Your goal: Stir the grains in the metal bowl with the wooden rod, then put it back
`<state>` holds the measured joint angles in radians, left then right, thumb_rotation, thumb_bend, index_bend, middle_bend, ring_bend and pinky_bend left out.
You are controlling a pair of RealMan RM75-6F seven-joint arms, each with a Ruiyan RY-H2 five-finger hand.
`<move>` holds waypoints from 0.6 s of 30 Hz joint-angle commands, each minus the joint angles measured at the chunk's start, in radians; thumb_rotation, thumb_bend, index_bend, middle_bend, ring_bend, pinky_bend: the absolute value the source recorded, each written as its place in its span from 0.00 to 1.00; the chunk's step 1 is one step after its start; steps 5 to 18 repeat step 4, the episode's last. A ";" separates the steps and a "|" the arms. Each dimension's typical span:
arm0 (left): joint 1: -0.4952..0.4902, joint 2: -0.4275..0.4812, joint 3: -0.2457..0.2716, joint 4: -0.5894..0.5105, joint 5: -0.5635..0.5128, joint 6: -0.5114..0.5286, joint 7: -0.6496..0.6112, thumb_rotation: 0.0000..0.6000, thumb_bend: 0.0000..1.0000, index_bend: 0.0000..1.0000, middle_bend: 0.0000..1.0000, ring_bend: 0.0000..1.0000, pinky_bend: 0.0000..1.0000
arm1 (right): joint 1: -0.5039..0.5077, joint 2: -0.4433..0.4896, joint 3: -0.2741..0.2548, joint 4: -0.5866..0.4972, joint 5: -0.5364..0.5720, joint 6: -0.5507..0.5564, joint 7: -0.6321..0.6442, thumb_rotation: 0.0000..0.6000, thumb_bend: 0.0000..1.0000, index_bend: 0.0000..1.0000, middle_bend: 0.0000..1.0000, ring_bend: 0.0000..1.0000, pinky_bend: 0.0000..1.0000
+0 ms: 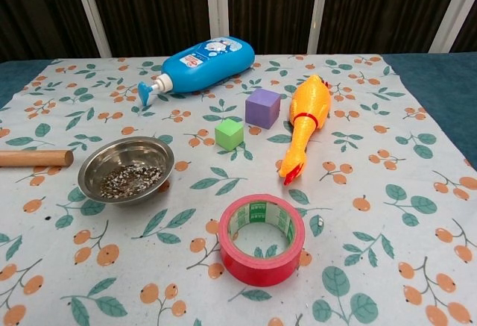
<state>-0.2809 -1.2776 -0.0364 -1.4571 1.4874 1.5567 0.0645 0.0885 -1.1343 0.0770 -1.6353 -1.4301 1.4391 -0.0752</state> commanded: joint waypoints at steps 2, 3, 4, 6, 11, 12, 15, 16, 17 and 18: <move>0.070 0.063 0.032 -0.068 -0.044 0.025 0.022 1.00 0.26 0.06 0.02 0.00 0.00 | 0.003 -0.003 0.002 -0.001 0.002 -0.003 -0.004 1.00 0.48 0.00 0.00 0.00 0.00; 0.076 0.070 0.033 -0.076 -0.046 0.025 0.016 1.00 0.26 0.05 0.02 0.00 0.00 | 0.003 -0.004 0.003 -0.001 0.002 -0.002 -0.006 1.00 0.48 0.00 0.00 0.00 0.00; 0.078 0.074 0.033 -0.082 -0.047 0.023 0.012 1.00 0.26 0.04 0.02 0.00 0.00 | 0.003 -0.005 0.003 -0.001 0.002 -0.001 -0.009 1.00 0.48 0.00 0.00 0.00 0.00; 0.078 0.074 0.033 -0.082 -0.047 0.023 0.012 1.00 0.26 0.04 0.02 0.00 0.00 | 0.003 -0.005 0.003 -0.001 0.002 -0.001 -0.009 1.00 0.48 0.00 0.00 0.00 0.00; 0.078 0.074 0.033 -0.082 -0.047 0.023 0.012 1.00 0.26 0.04 0.02 0.00 0.00 | 0.003 -0.005 0.003 -0.001 0.002 -0.001 -0.009 1.00 0.48 0.00 0.00 0.00 0.00; 0.078 0.074 0.033 -0.082 -0.047 0.023 0.012 1.00 0.26 0.04 0.02 0.00 0.00 | 0.003 -0.005 0.003 -0.001 0.002 -0.001 -0.009 1.00 0.48 0.00 0.00 0.00 0.00; 0.078 0.074 0.033 -0.082 -0.047 0.023 0.012 1.00 0.26 0.04 0.02 0.00 0.00 | 0.003 -0.005 0.003 -0.001 0.002 -0.001 -0.009 1.00 0.48 0.00 0.00 0.00 0.00; 0.078 0.074 0.033 -0.082 -0.047 0.023 0.012 1.00 0.26 0.04 0.02 0.00 0.00 | 0.003 -0.005 0.003 -0.001 0.002 -0.001 -0.009 1.00 0.48 0.00 0.00 0.00 0.00; 0.078 0.074 0.033 -0.082 -0.047 0.023 0.012 1.00 0.26 0.04 0.02 0.00 0.00 | 0.003 -0.005 0.003 -0.001 0.002 -0.001 -0.009 1.00 0.48 0.00 0.00 0.00 0.00; 0.078 0.074 0.033 -0.082 -0.047 0.023 0.012 1.00 0.26 0.04 0.02 0.00 0.00 | 0.003 -0.005 0.003 -0.001 0.002 -0.001 -0.009 1.00 0.48 0.00 0.00 0.00 0.00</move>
